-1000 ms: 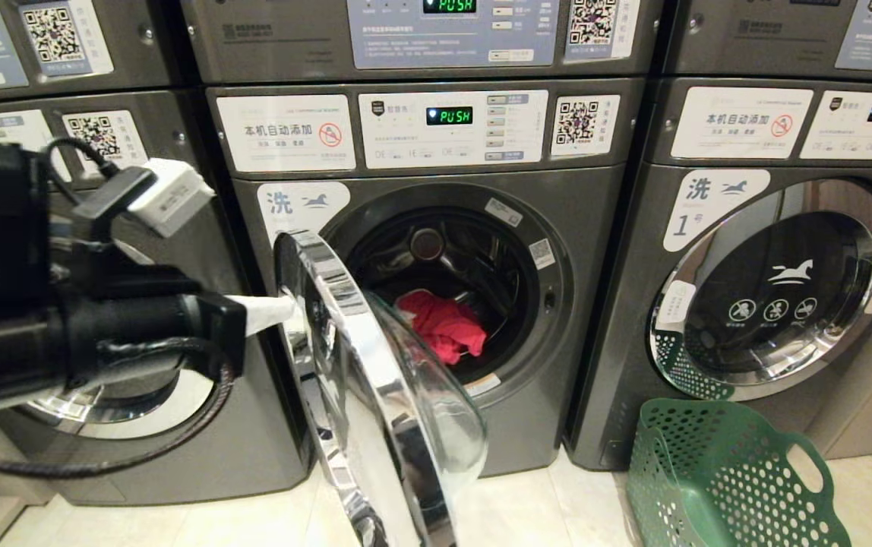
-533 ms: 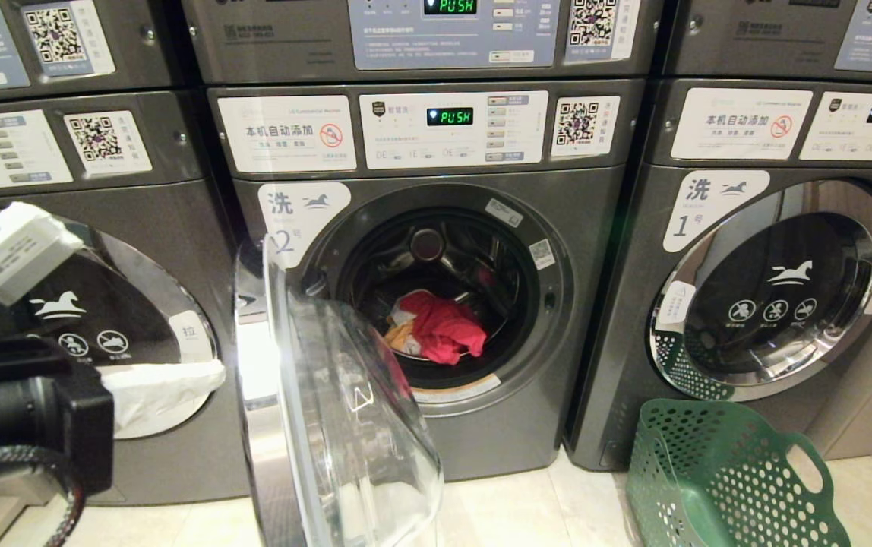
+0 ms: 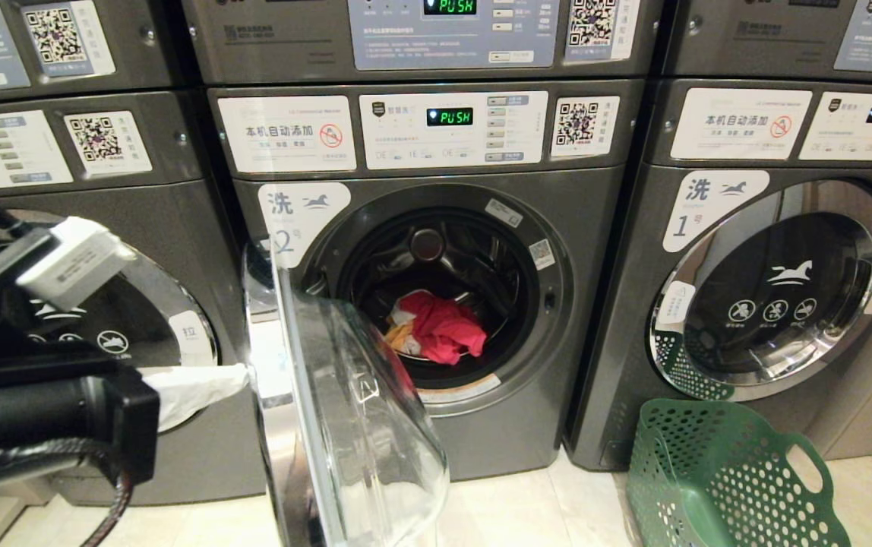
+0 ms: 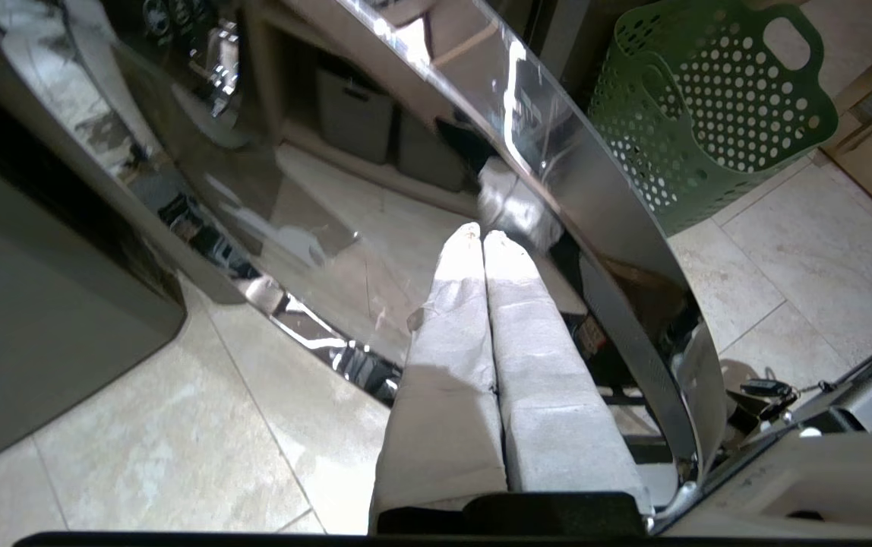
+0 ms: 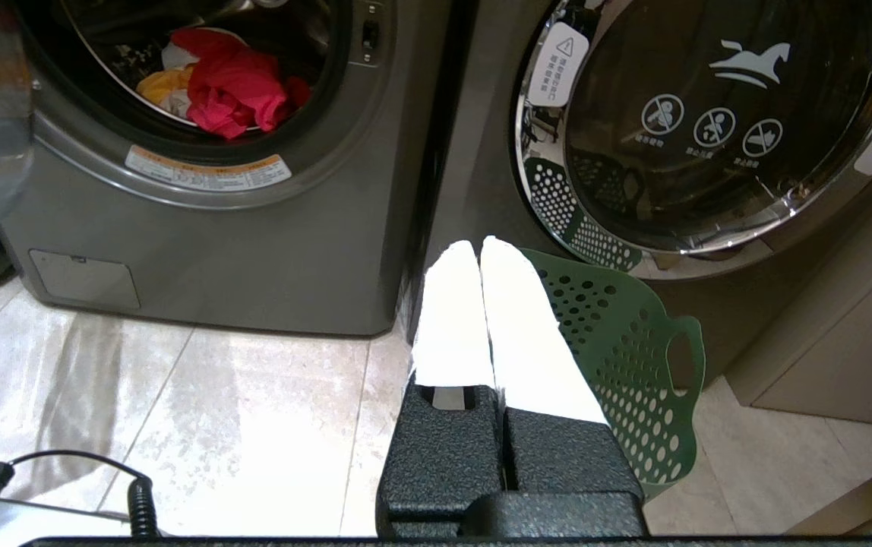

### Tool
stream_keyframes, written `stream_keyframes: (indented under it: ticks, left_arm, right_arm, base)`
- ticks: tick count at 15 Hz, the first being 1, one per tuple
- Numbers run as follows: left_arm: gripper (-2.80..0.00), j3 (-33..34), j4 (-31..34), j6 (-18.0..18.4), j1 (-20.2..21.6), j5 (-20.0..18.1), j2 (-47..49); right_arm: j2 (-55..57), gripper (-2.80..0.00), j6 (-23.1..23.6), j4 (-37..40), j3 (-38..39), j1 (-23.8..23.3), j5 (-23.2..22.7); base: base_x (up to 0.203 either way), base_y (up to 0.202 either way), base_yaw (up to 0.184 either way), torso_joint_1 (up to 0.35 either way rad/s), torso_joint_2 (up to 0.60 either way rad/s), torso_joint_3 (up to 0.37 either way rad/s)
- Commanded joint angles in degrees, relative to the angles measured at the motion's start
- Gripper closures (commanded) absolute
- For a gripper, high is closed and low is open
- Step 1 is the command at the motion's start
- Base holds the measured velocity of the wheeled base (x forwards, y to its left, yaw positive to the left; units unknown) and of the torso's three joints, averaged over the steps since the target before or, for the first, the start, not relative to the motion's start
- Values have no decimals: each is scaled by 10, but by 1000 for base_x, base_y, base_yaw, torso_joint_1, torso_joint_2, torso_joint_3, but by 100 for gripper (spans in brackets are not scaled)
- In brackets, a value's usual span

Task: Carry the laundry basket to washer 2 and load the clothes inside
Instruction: Close the washing machine door with the left hand

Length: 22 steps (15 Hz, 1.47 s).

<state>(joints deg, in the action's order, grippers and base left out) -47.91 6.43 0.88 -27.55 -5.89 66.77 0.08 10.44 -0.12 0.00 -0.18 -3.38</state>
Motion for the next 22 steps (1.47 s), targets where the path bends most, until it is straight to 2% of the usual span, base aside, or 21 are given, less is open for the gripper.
stream_keyframes:
  ticks: [1, 3, 5, 7, 9, 11, 14, 17, 19, 22]
  left_arm:
    - [0, -23, -41, 1, -14, -2, 93]
    - [0, -122, -114, 2, -42, -2, 263]
    - [0, -297, -148, 11, -74, -4, 447]
    - [0, -438, -206, 42, -105, -3, 626]
    - [0, -495, -266, 67, -126, 8, 737]
    - [0, -504, -301, 90, -139, 22, 771]
    - [0, -496, -306, 118, -147, 39, 690]
    - [0, -451, -249, 132, -127, 47, 446]
    - [0, -393, -196, 128, -99, 44, 236]
    - [0, -305, -155, 108, -67, 39, 58]
  right_arm:
    - [0, 0, 0, 0, 0, 0, 0]
    - [0, 0, -1, 0, 1, 0, 6]
    - [0, 0, -1, 1, 1, 0, 7]
    - [0, 0, -2, 1, 0, 0, 7]
    - [0, 0, -8, 2, 0, 0, 9]
    - [0, 0, -12, 2, 0, 0, 9]
    - [0, 0, -13, 2, 0, 0, 9]
    - [0, 0, -11, -20, -13, 0, 6]
    - [8, 0, -9, -12, -75, -1, 0]
    - [103, 0, -13, 26, -167, 0, -10]
  base:
    - [0, 0, 0, 0, 0, 0]
    - [0, 0, 0, 0, 0, 0]
    - [0, 0, 0, 0, 0, 0]
    - [0, 0, 0, 0, 0, 0]
    - [0, 0, 0, 0, 0, 0]
    - [0, 0, 0, 0, 0, 0]
    - [0, 0, 0, 0, 0, 0]
    - [0, 0, 0, 0, 0, 0]
    - [0, 0, 0, 0, 0, 0]
    - [0, 0, 0, 0, 0, 0]
